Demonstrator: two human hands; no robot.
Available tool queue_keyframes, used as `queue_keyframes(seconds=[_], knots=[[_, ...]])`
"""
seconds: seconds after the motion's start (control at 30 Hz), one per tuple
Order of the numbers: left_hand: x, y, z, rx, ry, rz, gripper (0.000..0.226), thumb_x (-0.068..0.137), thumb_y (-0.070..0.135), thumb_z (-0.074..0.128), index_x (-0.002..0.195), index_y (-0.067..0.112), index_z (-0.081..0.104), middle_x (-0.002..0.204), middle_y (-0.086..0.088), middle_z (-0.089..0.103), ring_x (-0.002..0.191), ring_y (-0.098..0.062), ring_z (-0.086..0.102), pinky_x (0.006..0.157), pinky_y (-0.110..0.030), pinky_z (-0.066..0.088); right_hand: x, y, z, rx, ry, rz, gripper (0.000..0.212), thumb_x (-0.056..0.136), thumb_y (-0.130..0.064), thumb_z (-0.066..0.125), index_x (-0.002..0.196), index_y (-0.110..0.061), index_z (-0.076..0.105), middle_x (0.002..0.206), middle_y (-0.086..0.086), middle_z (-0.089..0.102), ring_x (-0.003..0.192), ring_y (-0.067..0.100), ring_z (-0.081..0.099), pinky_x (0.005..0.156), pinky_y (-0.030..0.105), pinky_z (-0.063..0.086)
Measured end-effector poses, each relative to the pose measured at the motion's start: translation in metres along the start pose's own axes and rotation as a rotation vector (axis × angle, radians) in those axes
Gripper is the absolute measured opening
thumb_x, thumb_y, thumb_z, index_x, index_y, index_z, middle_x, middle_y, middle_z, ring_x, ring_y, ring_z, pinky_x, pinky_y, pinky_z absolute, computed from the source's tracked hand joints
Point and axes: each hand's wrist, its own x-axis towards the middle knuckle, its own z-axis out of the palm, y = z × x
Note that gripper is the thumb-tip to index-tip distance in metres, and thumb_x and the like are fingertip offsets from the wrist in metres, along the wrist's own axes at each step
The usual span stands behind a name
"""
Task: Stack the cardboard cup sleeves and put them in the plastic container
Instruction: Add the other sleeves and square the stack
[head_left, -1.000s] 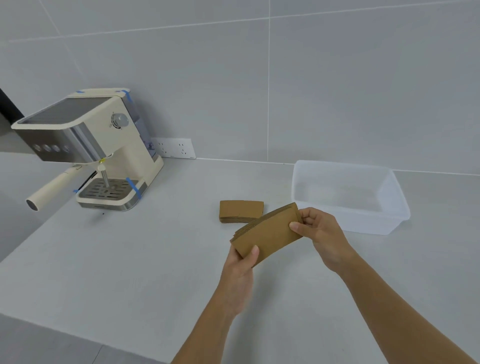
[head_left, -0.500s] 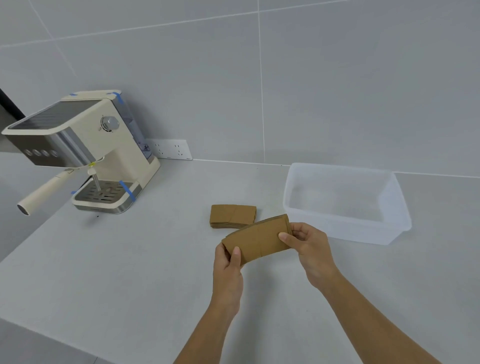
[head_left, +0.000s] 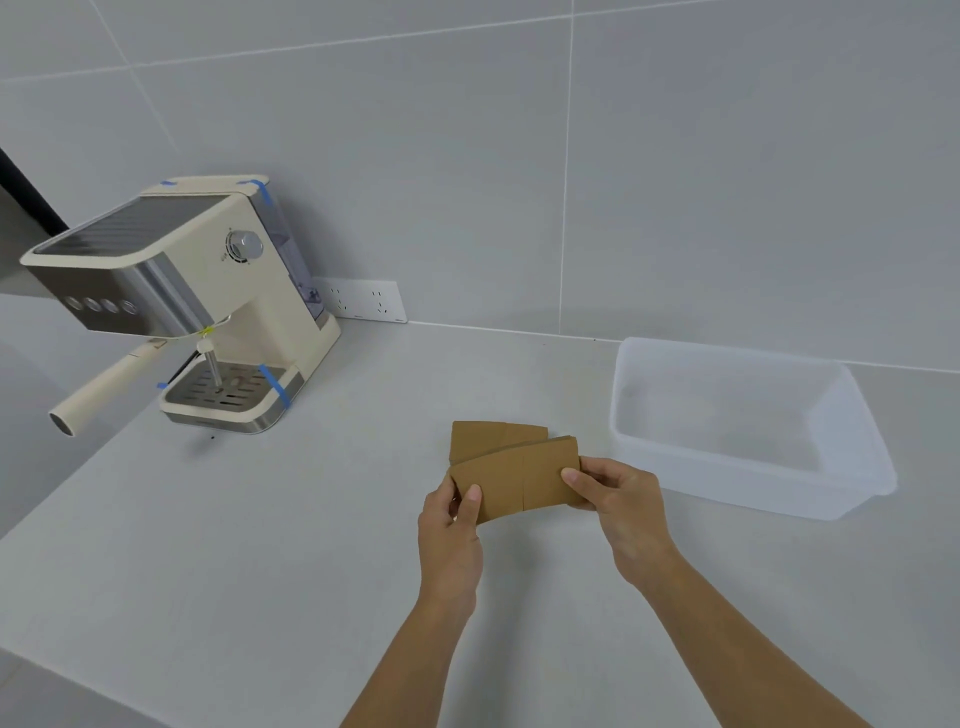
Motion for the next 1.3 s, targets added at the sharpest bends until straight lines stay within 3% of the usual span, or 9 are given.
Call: queue_keyframes(seconds=[0.13,0.27,0.4,0.53,0.6,0.8,0.93,1.13,1.3], knots=[[0.026,0.001,-0.010,0.070,-0.033,-0.017,0.021,0.095,0.019,0.048,0.112,0.014,0.058,0.117,-0.010,0.058,0.106,-0.018,0.055,0.083,-0.023,0.041,0.009,0.003,0.019,0.007,0.057,0.022,0.016,0.080,-0.002,0.065,0.095,-0.003,0.071,0.081,-0.001,0.071,0.077,0.012,0.067,0.063,0.018,0.054],[0.050,0.010,-0.016,0.146,-0.080,-0.027,0.018,0.097,0.017,0.043,0.095,0.014,0.061,0.106,-0.007,0.059,0.094,-0.015,0.056,0.080,-0.023,0.043,0.019,0.001,0.034,0.028,0.141,0.054,0.022,0.080,-0.003,0.066,0.101,0.001,0.068,0.081,-0.001,0.069,0.078,0.013,0.065,0.072,0.025,0.053],[0.072,0.023,-0.021,0.158,-0.139,-0.044,0.023,0.095,0.011,0.045,0.078,0.002,0.058,0.083,-0.007,0.050,0.079,-0.019,0.044,0.067,-0.023,0.035,0.026,-0.001,0.045,0.038,0.240,0.075,0.023,0.080,-0.004,0.067,0.103,-0.001,0.068,0.082,0.002,0.067,0.078,0.015,0.063,0.068,0.024,0.051],[0.089,0.042,-0.020,0.079,-0.124,-0.095,0.019,0.089,0.005,0.056,0.079,0.017,0.068,0.084,0.003,0.067,0.083,-0.016,0.061,0.082,-0.027,0.049,0.033,-0.005,0.053,0.014,0.303,0.080,0.016,0.080,-0.006,0.068,0.096,-0.004,0.063,0.077,0.006,0.063,0.072,0.015,0.060,0.061,0.023,0.050],[0.099,0.046,-0.020,0.065,-0.119,-0.136,0.013,0.087,0.003,0.059,0.088,0.011,0.070,0.086,0.001,0.068,0.086,-0.018,0.063,0.087,-0.032,0.052,0.038,-0.005,0.057,-0.004,0.327,0.099,0.013,0.079,-0.007,0.069,0.090,-0.003,0.062,0.078,0.006,0.063,0.072,0.017,0.060,0.061,0.024,0.051],[0.120,0.047,-0.021,0.134,-0.132,-0.194,0.021,0.084,0.002,0.063,0.104,-0.003,0.068,0.091,-0.007,0.068,0.085,-0.023,0.064,0.080,-0.031,0.053,0.047,-0.001,0.063,-0.040,0.342,0.177,0.008,0.080,-0.004,0.068,0.078,-0.006,0.060,0.075,0.003,0.060,0.068,0.015,0.056,0.059,0.022,0.046],[0.130,0.046,-0.019,0.187,-0.133,-0.210,0.023,0.083,0.003,0.065,0.105,-0.004,0.067,0.096,-0.011,0.067,0.088,-0.026,0.063,0.086,-0.036,0.053,0.051,-0.001,0.063,-0.022,0.328,0.213,0.008,0.079,-0.002,0.067,0.084,-0.001,0.061,0.074,0.004,0.058,0.066,0.014,0.054,0.058,0.021,0.044],[0.137,0.037,-0.017,0.201,-0.126,-0.245,0.024,0.083,0.005,0.066,0.105,-0.005,0.066,0.097,-0.011,0.066,0.089,-0.027,0.062,0.083,-0.035,0.053,0.060,-0.001,0.061,-0.033,0.321,0.248,0.012,0.079,-0.001,0.068,0.076,-0.008,0.058,0.079,0.005,0.059,0.073,0.016,0.057,0.061,0.022,0.046],[0.139,0.029,-0.014,0.263,-0.110,-0.251,0.026,0.084,0.009,0.066,0.107,-0.003,0.066,0.099,-0.010,0.064,0.096,-0.027,0.061,0.094,-0.042,0.051,0.063,0.004,0.059,-0.063,0.325,0.262,0.017,0.079,-0.002,0.068,0.093,-0.002,0.059,0.081,0.004,0.058,0.071,0.013,0.055,0.058,0.020,0.043]])
